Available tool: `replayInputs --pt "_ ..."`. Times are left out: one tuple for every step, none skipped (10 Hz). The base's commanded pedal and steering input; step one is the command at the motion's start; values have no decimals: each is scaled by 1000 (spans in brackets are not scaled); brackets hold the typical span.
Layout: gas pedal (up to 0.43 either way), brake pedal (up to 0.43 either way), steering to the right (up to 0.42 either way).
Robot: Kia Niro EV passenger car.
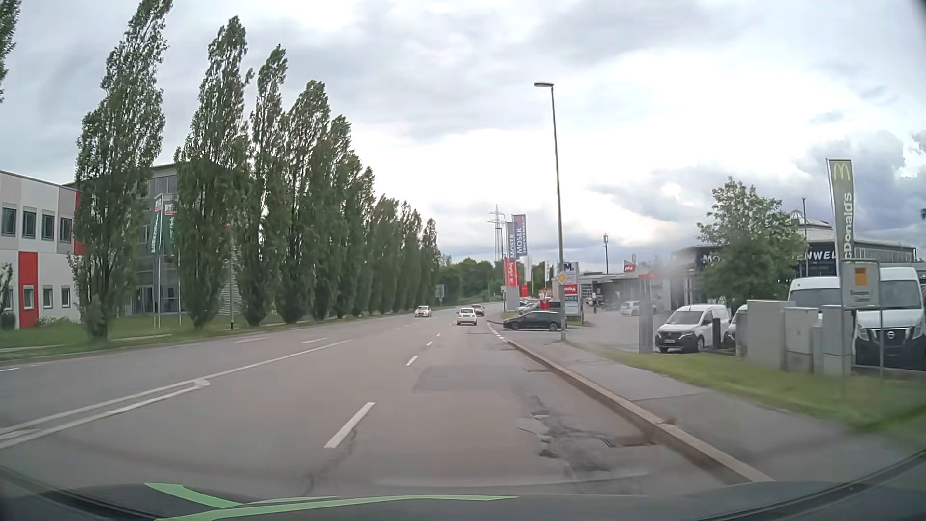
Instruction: Follow the waypoints while adhering to traffic rules and regulations
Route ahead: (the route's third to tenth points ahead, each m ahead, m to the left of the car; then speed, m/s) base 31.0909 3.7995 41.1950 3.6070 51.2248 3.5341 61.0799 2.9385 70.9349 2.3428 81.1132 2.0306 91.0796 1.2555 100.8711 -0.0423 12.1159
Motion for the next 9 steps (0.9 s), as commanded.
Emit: replayInputs --pt "79 0 -4" --pt "79 0 -4" --pt "79 0 -4" --pt "79 0 -4" --pt "79 0 -5" --pt "79 0 -5" --pt "79 0 -5" --pt "79 0 -4" --pt "79 0 -3"
